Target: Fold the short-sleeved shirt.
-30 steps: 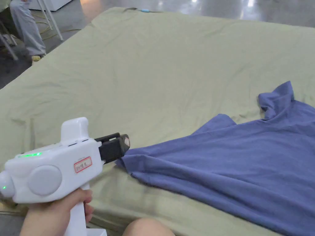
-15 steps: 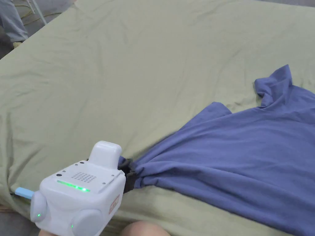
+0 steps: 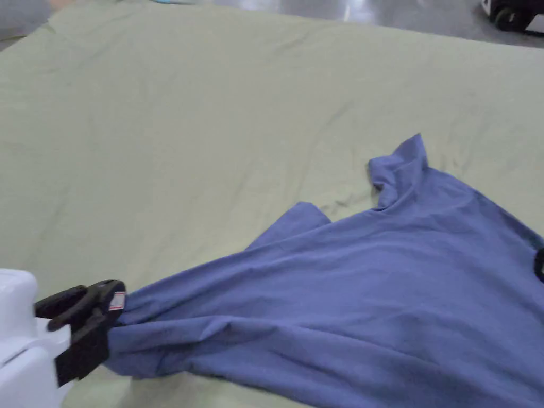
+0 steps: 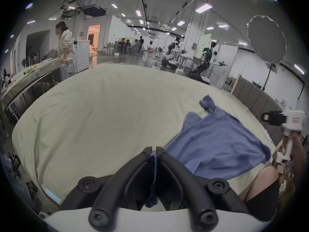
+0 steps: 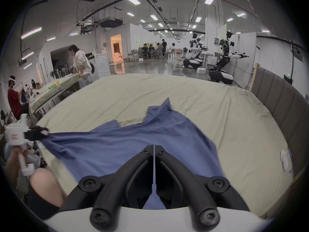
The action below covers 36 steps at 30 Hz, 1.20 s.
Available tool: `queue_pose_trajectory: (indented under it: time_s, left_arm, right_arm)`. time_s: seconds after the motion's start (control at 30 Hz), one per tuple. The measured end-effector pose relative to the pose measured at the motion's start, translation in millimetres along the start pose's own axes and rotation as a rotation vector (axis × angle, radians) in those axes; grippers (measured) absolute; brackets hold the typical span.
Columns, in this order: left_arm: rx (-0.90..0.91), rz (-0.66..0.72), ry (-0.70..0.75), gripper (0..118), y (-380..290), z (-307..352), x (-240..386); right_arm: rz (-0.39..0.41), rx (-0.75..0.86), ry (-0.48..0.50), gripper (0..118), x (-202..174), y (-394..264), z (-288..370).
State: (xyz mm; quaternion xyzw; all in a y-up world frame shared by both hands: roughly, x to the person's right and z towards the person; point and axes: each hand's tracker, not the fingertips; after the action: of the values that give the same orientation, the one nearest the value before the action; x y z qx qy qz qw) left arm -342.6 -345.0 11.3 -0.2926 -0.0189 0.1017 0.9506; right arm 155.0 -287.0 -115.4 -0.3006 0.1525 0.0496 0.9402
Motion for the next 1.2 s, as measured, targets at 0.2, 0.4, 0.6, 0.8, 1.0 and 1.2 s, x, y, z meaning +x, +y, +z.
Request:
queue_pose_trajectory:
  time_s: [0.2,0.4,0.6,0.8,1.0,1.2]
  left_arm:
    - [-0.006,0.009,-0.041,2,15,1,5]
    - [-0.031,0.023,-0.029,2,18,-6,3]
    - [-0.065,0.057,-0.022,2,11,-11,-2]
    - [0.034,0.056,-0.069,2,32,9,9]
    - [0.164,-0.049,-0.111,2,90,44,26]
    - [0.311,-0.158,-0.127,2,154,89,52]
  right_arm:
    - [0.151,-0.264,-0.077,105,60,53,-169]
    - [0.127,-0.357,-0.112,61,87,60,-280]
    - [0.178,-0.428,-0.065,7,60,48,-259]
    - [0.099,-0.192,-0.113,7,44,64,-160]
    - [0.112,0.027,-0.155,7,43,119,-10]
    - [0.106,0.241,-0.263,7,49,166,137]
